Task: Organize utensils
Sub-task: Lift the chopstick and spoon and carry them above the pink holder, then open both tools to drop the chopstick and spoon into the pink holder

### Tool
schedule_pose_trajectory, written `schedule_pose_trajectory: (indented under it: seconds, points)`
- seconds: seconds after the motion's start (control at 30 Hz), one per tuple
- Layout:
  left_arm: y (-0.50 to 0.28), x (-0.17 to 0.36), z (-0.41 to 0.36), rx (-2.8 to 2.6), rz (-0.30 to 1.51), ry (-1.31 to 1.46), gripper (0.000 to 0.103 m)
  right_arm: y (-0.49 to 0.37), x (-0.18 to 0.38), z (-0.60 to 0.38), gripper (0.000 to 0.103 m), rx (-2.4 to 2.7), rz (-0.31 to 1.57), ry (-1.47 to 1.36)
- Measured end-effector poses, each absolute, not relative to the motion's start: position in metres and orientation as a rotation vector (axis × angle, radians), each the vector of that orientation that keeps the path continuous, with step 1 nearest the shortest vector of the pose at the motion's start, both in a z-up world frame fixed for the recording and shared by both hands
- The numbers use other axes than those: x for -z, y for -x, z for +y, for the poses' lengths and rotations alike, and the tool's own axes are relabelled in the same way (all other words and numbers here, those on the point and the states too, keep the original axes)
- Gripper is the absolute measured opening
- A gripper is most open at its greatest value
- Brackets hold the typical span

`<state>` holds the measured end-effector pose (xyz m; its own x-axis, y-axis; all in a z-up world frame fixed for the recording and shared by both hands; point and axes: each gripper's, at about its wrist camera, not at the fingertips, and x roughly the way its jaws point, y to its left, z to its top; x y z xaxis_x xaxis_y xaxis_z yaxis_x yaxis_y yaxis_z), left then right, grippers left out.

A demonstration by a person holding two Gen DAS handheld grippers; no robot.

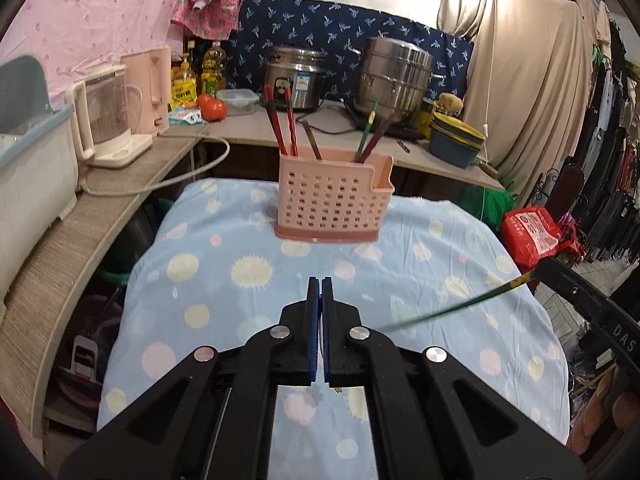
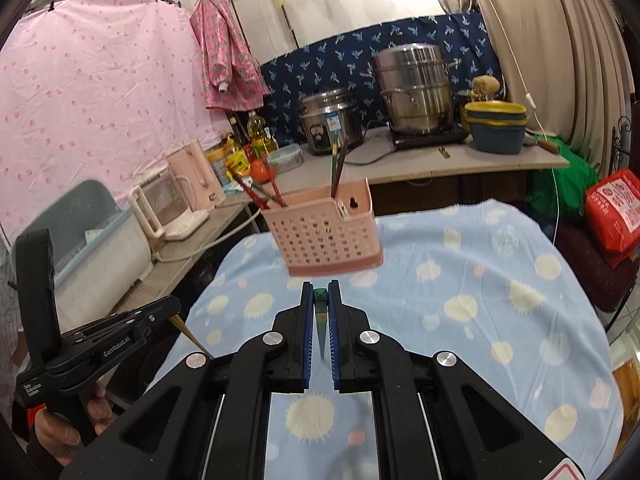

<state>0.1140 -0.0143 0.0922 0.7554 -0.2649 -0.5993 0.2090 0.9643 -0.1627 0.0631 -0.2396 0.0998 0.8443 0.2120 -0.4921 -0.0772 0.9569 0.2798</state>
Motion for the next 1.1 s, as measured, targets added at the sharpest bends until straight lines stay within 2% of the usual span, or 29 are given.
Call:
schedule_pose_trajectory:
  seconds: [0.77,1.1]
  points:
    - [-0.267,-0.208,-0.028,0.272,0.438,0.096,0.001,-0.239,-0.225,-0.248,0.007,-0.164,0.281,-0.285]
    - [-0.336,-0.182,-0.055,0.289,0.488,0.092,0.001,-0.316,-0.198,-0.242,0.007,-0.16,0.292,-0.33]
